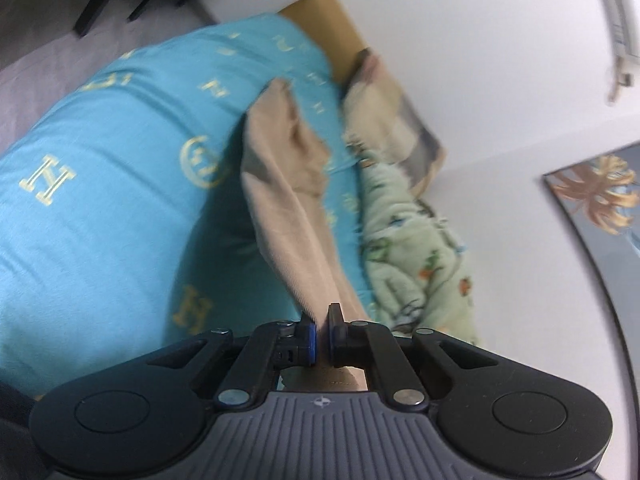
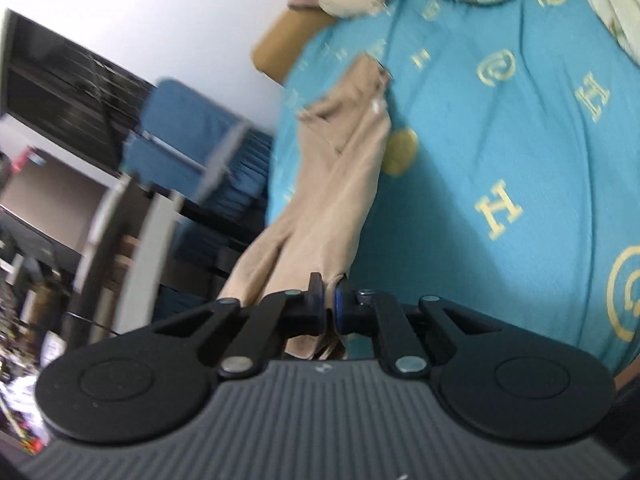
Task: Fold clothes
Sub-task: 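Grasp the hem end with the left gripper while the right gripper grasps beside it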
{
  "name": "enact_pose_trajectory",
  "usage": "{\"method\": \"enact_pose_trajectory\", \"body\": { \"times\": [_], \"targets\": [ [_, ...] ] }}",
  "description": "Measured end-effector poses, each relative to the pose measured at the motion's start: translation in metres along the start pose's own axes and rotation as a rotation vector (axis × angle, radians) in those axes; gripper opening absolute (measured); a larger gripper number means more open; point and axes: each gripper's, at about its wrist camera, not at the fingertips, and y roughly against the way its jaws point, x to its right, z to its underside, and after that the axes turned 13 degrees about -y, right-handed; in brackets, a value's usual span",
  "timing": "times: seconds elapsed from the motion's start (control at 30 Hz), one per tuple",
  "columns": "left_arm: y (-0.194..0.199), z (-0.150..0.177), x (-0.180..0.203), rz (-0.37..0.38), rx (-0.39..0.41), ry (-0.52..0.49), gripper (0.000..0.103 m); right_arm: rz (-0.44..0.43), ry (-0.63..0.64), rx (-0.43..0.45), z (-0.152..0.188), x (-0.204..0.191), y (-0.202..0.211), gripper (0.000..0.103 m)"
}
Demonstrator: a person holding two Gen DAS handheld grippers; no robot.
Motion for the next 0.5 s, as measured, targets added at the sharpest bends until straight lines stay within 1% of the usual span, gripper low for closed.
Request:
{"method": "enact_pose_trajectory", "body": {
  "times": [0.07, 0.17, 0.4, 0.5],
  "targets": [
    [0.01, 0.005, 0.012, 0.013, 0.018, -0.006, 0.005, -0.013, 0.011, 0.017, -0.001, -0.011, 0.008, 0.008],
    [0.03, 0.021, 0.022, 0.038, 0.036, 0.0, 0.005, -0.036, 0.007, 0.038, 0.005, -0.013, 0.028, 0.008],
    [0.078, 0.072, 0.036, 0.087, 0.072, 0.005, 0.005, -0.068, 0.035, 0.081, 0.034, -0.013, 0.081, 0.008],
    [0.09, 0.088, 0.041, 0.096, 0.08, 0.008, 0.005, -0.076, 0.04, 0.103, 0.047, -0.012, 0.1, 0.008]
  ]
}}
